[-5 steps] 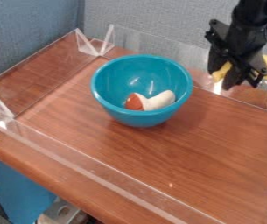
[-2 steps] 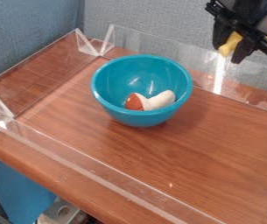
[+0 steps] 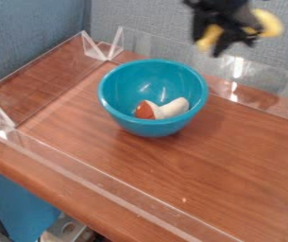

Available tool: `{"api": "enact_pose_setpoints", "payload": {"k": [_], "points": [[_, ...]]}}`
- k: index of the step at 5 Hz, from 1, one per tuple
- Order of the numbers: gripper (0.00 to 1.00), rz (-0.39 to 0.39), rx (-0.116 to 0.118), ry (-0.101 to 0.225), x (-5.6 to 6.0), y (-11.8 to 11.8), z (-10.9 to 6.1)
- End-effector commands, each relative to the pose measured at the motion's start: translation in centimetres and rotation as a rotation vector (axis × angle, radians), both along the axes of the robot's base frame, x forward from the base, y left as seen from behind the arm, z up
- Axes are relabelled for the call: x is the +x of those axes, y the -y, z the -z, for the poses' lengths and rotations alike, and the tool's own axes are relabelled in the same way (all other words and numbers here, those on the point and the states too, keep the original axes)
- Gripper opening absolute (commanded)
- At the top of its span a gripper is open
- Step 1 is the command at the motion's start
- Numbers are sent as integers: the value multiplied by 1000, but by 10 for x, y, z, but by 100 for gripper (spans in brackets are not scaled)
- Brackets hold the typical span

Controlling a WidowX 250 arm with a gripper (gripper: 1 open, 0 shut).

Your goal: Put the yellow object in the blue bowl

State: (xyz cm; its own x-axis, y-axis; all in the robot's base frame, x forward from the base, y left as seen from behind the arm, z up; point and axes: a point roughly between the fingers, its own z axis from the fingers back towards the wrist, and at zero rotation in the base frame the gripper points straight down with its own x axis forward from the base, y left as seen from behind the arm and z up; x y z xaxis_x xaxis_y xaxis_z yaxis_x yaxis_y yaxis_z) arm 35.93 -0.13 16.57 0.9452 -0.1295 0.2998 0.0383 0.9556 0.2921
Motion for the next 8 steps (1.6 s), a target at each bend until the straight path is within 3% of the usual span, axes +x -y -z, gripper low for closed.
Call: {"api": "enact_pose_setpoints", "payload": {"k": [1,3,8], "points": [[0,-92,4,70,-11,-43,-25],[0,-168,14,59,-10,-102,-18],[0,-186,0,73,7,-115,-21]]}}
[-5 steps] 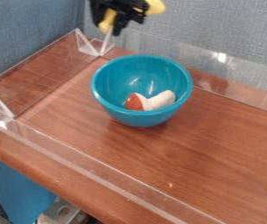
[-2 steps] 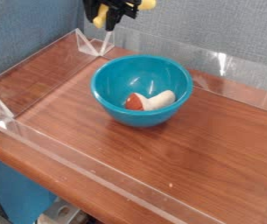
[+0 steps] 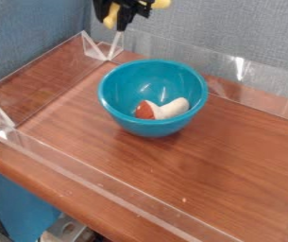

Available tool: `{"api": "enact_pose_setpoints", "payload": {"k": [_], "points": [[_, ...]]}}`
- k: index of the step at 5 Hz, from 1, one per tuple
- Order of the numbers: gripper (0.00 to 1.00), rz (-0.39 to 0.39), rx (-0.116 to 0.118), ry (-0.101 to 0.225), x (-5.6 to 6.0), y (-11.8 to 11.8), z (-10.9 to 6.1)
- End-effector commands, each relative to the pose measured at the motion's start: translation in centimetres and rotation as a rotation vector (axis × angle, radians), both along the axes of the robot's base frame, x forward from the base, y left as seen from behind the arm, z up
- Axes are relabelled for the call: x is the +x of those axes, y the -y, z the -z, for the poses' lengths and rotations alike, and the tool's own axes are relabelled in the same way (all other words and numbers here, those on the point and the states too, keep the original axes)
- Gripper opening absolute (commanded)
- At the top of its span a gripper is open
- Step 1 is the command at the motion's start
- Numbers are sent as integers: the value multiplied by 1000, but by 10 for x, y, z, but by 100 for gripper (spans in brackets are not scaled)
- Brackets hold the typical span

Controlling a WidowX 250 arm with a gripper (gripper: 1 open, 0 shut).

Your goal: Put the yellow object in the blue bowl

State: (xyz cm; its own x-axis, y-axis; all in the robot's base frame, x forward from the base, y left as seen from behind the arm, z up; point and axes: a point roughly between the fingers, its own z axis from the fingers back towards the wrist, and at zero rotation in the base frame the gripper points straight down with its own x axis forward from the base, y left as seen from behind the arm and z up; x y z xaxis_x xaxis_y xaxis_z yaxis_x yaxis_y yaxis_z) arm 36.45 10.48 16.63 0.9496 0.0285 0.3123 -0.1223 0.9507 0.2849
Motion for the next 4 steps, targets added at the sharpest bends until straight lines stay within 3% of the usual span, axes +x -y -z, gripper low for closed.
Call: {"api": "enact_pose_setpoints", "payload": {"k": [1,4], "points": [[0,-20,8,63,4,-10,-21],[0,2,-2,72,13,-13,-21]]}}
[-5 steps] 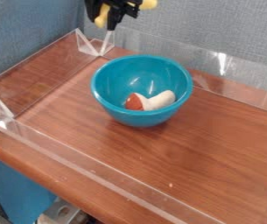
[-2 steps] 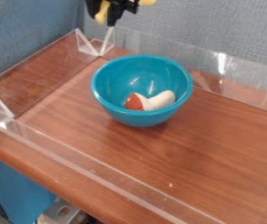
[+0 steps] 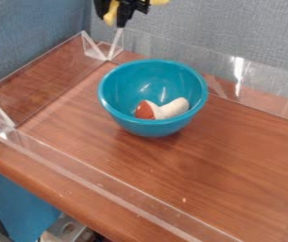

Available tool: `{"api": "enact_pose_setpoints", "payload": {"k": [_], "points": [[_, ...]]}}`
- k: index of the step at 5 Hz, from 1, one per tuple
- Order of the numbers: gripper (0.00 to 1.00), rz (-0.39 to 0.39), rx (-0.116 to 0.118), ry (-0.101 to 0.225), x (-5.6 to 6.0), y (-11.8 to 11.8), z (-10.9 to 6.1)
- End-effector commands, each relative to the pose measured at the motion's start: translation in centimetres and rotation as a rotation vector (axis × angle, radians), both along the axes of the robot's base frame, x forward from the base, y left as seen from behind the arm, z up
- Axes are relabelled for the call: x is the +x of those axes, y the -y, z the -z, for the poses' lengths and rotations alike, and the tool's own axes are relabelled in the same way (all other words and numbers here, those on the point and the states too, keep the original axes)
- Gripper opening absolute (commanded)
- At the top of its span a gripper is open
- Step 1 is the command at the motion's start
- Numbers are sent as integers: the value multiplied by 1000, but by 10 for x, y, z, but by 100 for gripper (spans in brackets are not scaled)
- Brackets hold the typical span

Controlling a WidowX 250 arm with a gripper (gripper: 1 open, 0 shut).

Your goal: Put the yellow object in the blue bowl

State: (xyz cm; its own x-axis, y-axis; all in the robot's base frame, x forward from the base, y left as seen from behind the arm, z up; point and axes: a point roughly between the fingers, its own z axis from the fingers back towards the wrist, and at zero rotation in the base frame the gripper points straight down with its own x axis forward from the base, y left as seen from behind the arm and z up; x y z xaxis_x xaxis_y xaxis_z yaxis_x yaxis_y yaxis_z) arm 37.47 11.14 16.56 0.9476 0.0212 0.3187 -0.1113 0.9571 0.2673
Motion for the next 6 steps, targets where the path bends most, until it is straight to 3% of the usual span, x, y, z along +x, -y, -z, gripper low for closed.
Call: {"api": "enact_pose_setpoints", "payload": {"k": [1,6], "points": [[0,-5,11,69,5,-8,-22],[0,12,-1,85,19,-19,-21]]}}
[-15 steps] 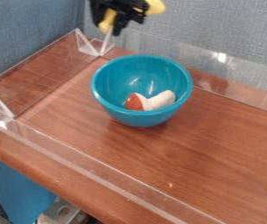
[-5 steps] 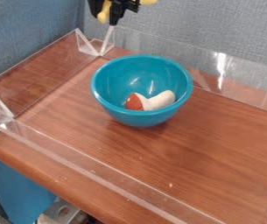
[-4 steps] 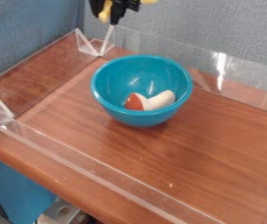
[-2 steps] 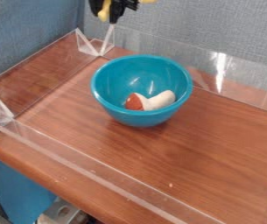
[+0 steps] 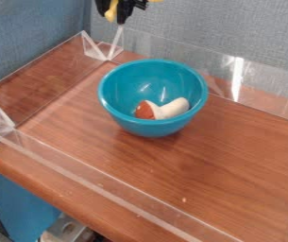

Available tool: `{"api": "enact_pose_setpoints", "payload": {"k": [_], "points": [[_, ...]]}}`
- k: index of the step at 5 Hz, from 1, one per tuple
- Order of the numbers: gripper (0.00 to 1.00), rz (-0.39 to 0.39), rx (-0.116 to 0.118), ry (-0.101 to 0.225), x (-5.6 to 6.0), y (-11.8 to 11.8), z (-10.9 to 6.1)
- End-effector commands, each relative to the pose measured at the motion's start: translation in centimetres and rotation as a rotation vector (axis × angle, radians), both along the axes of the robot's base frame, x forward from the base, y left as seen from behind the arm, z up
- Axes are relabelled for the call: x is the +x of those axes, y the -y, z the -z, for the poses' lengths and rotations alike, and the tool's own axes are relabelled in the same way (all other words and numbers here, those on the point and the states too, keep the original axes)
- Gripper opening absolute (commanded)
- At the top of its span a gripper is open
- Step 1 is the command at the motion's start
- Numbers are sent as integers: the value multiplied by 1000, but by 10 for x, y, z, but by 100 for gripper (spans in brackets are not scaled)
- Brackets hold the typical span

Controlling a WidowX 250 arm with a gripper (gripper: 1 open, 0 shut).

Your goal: Put the yellow object in the blue bowl

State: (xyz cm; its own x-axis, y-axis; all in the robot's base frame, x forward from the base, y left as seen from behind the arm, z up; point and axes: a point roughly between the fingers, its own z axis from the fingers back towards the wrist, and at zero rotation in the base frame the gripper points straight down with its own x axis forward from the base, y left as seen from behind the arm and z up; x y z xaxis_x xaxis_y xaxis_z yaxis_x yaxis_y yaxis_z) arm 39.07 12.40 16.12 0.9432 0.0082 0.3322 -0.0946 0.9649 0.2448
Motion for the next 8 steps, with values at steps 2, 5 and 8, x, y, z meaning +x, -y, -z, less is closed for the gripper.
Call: {"api": "enact_pose_setpoints", "payload": {"k": [2,5,8], "points": [[0,60,8,84,-34,40,-34],[0,117,2,30,-64,65,1],[0,122,-3,-28,-68,67,35]]}}
